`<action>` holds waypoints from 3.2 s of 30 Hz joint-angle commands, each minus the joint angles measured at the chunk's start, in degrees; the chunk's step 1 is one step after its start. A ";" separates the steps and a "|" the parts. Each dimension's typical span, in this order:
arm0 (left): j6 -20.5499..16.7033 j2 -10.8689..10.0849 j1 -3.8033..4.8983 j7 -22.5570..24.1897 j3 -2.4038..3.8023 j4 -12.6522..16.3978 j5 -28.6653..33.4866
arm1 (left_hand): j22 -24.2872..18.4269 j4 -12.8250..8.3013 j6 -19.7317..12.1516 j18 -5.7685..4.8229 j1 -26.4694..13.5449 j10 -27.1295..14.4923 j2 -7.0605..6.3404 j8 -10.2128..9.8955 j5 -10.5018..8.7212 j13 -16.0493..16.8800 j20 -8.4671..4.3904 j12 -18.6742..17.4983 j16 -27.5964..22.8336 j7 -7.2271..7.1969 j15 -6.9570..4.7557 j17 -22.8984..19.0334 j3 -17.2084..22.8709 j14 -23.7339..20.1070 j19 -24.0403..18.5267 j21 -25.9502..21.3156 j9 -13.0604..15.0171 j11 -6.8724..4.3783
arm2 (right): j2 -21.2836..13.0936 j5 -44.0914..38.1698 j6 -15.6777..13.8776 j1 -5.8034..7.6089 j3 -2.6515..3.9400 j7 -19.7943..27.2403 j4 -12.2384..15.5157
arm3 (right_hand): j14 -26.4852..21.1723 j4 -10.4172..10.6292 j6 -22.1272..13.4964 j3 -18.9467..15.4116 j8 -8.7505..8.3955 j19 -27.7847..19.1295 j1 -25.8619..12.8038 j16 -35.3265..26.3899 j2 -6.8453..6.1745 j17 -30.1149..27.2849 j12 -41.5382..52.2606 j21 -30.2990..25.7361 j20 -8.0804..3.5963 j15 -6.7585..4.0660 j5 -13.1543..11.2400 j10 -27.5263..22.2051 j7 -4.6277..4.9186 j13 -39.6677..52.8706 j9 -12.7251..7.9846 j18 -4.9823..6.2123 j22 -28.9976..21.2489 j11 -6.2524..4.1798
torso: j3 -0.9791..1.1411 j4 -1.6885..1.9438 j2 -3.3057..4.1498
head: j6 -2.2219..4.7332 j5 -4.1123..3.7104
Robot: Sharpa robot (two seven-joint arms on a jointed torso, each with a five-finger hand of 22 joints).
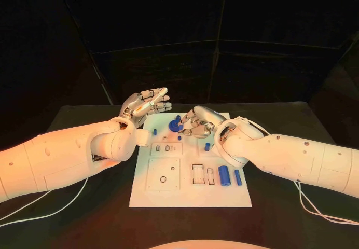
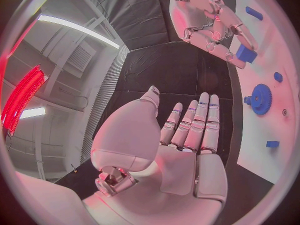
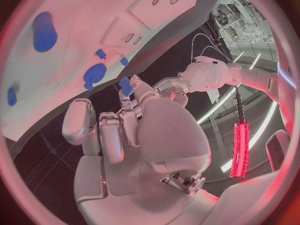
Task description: Assemble the parts on the task board
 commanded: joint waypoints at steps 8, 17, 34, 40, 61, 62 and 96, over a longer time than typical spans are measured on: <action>0.07 -0.23 0.32 0.99 0.07 -0.24 -0.42 | -0.37 -0.26 1.81 0.49 0.51 2.45 0.63 0.55 0.25 0.10 -0.01 0.49 0.15 5.82 0.03 -0.05 -0.60 0.67 0.01 -0.09 0.09 -0.22 | 3.18 -6.22 1.62 -0.89 -2.07 -5.53 0.05 | 5.91 0.03 0.76 0.36 0.33 -0.09 -0.12 0.20 0.40 14.89 -0.33 0.14 -0.23 -0.32 0.07 -0.10 -0.36 4.99 0.10 -0.25 -0.05 -0.33 | 0.06 -0.14 -0.01 | -0.56 0.90; -0.06 -0.14 0.41 1.08 0.07 -0.44 -0.40 | -0.45 -0.28 1.51 0.48 0.54 2.24 0.65 0.47 0.25 0.06 0.00 0.42 0.06 5.89 0.06 -0.10 -0.66 0.61 -0.10 -0.21 0.04 -0.20 | 5.53 -8.25 1.05 -2.27 -2.56 -6.24 -1.48 | 5.92 -0.09 0.84 0.54 0.36 -0.05 -0.25 0.21 0.24 14.93 -0.36 0.15 -0.29 -0.37 0.53 -0.07 -0.40 4.99 0.07 -0.25 -0.02 -0.38 | 0.11 -0.16 0.00 | -0.76 1.23; -0.01 -0.03 0.47 1.07 0.07 -0.56 -0.39 | -0.47 -0.29 1.54 0.48 0.55 2.20 0.66 0.45 0.25 0.05 0.00 0.40 0.02 5.93 0.07 -0.12 -0.69 0.58 -0.11 -0.24 0.03 -0.18 | 7.62 -10.15 1.36 -2.98 -2.62 -6.28 -4.51 | 5.93 -0.17 0.83 0.61 0.33 -0.02 -0.55 0.22 -0.15 14.95 -0.35 0.14 -0.34 -0.41 0.92 0.00 -0.39 5.04 0.03 -0.26 -0.03 -0.39 | 0.10 -0.17 0.03 | -1.17 1.73; 0.03 0.03 0.48 1.02 0.07 -0.58 -0.39 | -0.48 -0.29 1.53 0.48 0.56 2.19 0.66 0.44 0.25 0.04 0.00 0.39 0.01 5.93 0.07 -0.12 -0.69 0.58 -0.12 -0.24 0.03 -0.18 | 8.05 -10.19 2.29 -3.16 -2.65 -6.15 -4.89 | 5.91 -0.16 0.80 0.59 0.31 -0.03 -0.74 0.19 -0.33 14.88 -0.37 0.12 -0.35 -0.41 0.89 -0.01 -0.38 5.02 0.00 -0.25 -0.06 -0.38 | 0.09 -0.19 0.02 | -1.43 1.83; 0.19 0.08 0.49 0.85 0.07 -0.68 -0.39 | -0.52 -0.31 1.42 0.48 0.57 2.11 0.67 0.40 0.24 0.02 0.01 0.34 -0.04 5.97 0.09 -0.15 -0.74 0.55 -0.13 -0.28 0.00 -0.15 | 8.23 -10.66 6.15 -3.37 -2.87 -7.29 -5.47 | 5.88 0.03 0.56 0.54 0.14 -0.16 -1.49 0.15 -0.85 14.75 -0.73 -0.02 -0.35 -0.38 0.70 -0.25 -0.28 4.71 -0.11 -0.22 -0.32 -0.31 | 0.09 -0.22 -0.03 | -1.78 1.93; 0.19 0.08 0.49 0.84 0.07 -0.69 -0.39 | -0.52 -0.31 1.42 0.48 0.57 2.11 0.67 0.40 0.24 0.02 0.01 0.34 -0.04 5.97 0.09 -0.15 -0.74 0.55 -0.13 -0.28 0.00 -0.15 | 8.22 -10.85 6.32 -3.37 -2.87 -7.44 -5.47 | 5.88 0.04 0.49 0.54 0.10 -0.17 -1.57 0.15 -0.91 14.74 -0.79 -0.03 -0.35 -0.37 0.69 -0.30 -0.26 4.66 -0.13 -0.22 -0.33 -0.30 | 0.09 -0.22 -0.03 | -1.78 1.93; 0.46 0.04 0.49 0.52 0.07 -0.72 -0.39 | -0.58 -0.32 1.28 0.47 0.58 1.91 0.69 0.32 0.24 -0.01 0.01 0.25 -0.12 5.98 0.11 -0.19 -0.81 0.52 -0.14 -0.35 -0.04 -0.12 | 8.42 -12.80 7.57 -3.38 -2.93 -9.35 -5.48 | 5.78 0.68 -2.35 0.20 -1.53 -0.72 -3.65 0.00 -3.27 14.33 -2.36 -0.62 0.26 0.39 0.70 -1.67 0.84 3.31 -0.43 -0.07 -1.29 0.64 | 0.05 -0.18 -0.03 | -2.06 1.90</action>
